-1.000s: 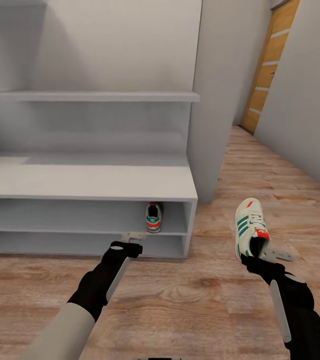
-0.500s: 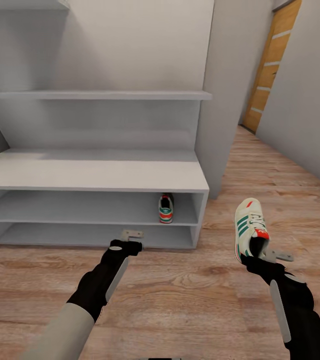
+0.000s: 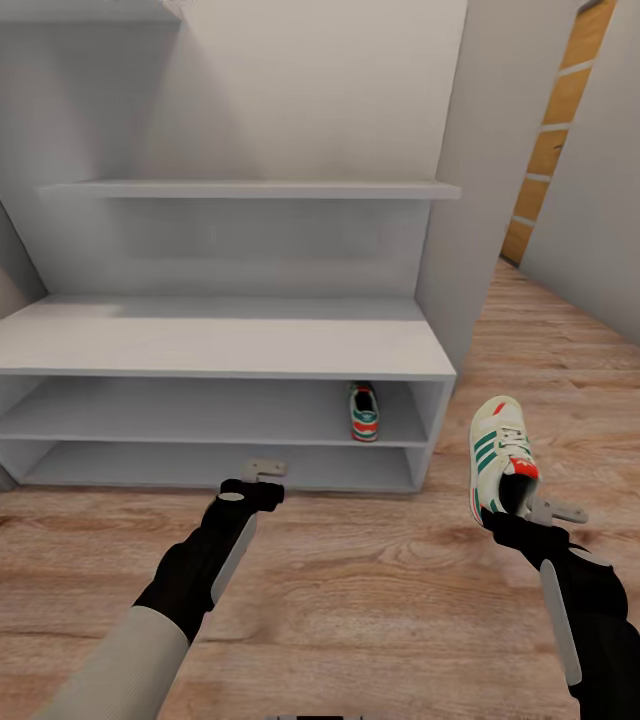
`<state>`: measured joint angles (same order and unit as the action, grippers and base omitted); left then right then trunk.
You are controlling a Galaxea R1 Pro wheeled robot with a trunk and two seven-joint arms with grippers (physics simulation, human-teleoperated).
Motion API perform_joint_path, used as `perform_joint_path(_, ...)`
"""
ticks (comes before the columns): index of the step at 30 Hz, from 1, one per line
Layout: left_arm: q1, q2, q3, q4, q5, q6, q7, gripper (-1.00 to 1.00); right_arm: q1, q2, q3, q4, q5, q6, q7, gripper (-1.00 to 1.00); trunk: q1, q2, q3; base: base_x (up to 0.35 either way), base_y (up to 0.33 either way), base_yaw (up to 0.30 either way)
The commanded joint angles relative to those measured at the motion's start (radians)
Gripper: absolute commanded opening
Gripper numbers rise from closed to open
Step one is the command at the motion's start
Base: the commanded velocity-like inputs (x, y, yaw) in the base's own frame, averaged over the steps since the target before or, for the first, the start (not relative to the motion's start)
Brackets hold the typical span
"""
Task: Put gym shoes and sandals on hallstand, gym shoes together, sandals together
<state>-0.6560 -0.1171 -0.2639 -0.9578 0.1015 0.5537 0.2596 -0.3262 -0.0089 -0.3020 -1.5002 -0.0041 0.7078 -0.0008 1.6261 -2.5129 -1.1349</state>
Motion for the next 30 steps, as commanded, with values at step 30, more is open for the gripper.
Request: perform_joint_path(30, 0.002, 0.001, -0.003, 0.001, 0.01, -0.046, 0.009, 1.0, -0.001, 0.007, 0.003, -0.002, 0.007, 0.006, -0.001, -1.0, 0.0, 0.0, -0.001, -0.155, 0.108, 0.0)
